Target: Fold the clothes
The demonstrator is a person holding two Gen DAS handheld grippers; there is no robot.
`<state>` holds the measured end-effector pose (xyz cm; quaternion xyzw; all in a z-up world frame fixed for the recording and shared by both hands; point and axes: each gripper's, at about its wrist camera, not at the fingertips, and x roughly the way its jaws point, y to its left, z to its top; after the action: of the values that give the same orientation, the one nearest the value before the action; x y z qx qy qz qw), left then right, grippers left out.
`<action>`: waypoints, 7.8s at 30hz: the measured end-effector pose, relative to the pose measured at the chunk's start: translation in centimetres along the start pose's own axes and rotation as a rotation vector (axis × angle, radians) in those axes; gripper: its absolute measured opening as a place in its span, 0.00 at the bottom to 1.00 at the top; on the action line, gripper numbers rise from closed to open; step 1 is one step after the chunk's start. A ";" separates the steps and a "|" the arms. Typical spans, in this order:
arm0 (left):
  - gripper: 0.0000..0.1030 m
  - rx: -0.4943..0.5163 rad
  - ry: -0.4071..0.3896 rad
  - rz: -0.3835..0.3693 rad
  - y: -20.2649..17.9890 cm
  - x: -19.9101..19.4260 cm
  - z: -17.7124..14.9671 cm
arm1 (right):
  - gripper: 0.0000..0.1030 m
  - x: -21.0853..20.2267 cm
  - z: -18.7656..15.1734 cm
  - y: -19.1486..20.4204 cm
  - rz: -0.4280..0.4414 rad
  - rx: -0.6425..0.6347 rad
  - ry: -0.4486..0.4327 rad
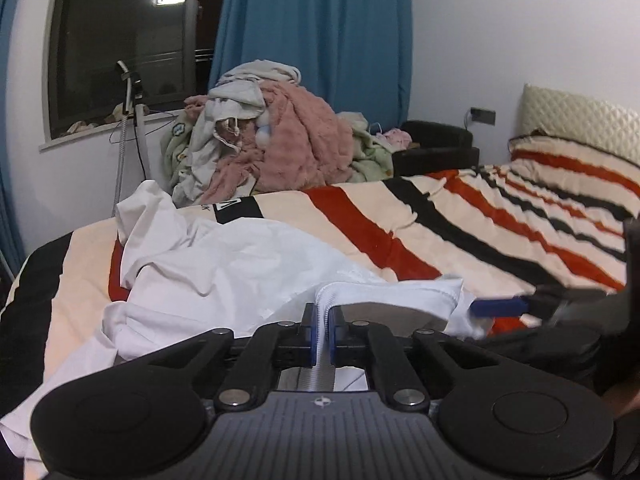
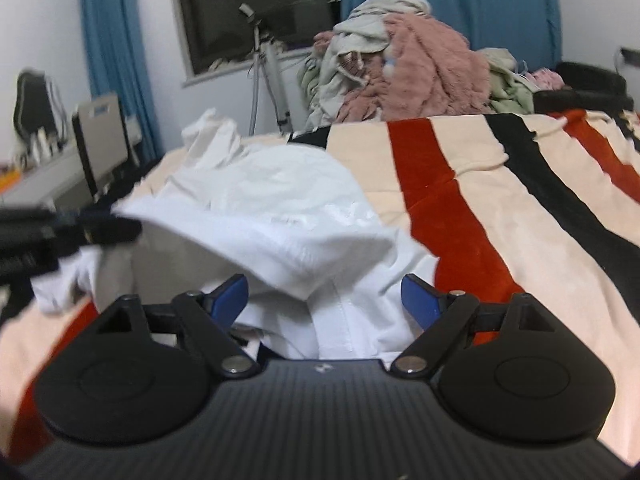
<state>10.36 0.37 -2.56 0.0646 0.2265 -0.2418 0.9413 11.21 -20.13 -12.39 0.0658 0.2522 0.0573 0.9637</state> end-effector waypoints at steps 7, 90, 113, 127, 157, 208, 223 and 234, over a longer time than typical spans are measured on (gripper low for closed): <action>0.05 -0.054 -0.078 -0.016 -1.0 -1.5 0.3 | 0.83 -1.1 0.8 0.7 -0.093 -0.063 -0.163; 0.61 -0.345 0.067 0.547 1.9 -4.6 -6.0 | 0.82 -8.3 2.3 -2.1 -0.259 -0.009 -0.333; 0.69 -0.531 -0.601 0.549 -4.2 -29.3 5.7 | 0.82 -24.8 12.3 2.6 -0.218 0.037 -0.520; 0.84 -0.278 -0.831 0.564 -6.9 -43.8 29.7 | 0.88 -43.6 35.3 6.7 -0.151 -0.073 -0.810; 0.88 -0.419 0.252 0.475 28.3 39.5 13.6 | 0.90 33.8 23.8 -13.4 -0.243 0.025 0.127; 0.89 -0.970 0.006 0.233 16.8 3.1 -4.6 | 0.90 -1.2 3.0 -1.7 0.051 0.145 -0.048; 0.40 -0.766 -0.010 0.496 23.9 15.2 -1.8 | 0.90 7.3 1.5 -5.5 0.028 0.352 0.059; 0.02 -0.013 0.077 0.593 11.7 22.6 4.2 | 0.90 5.8 2.0 -8.5 0.020 0.433 0.077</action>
<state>35.31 0.03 -9.03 0.1312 0.2347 0.0475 0.9620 17.90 -27.83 -14.79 0.2715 0.2945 0.0140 0.9162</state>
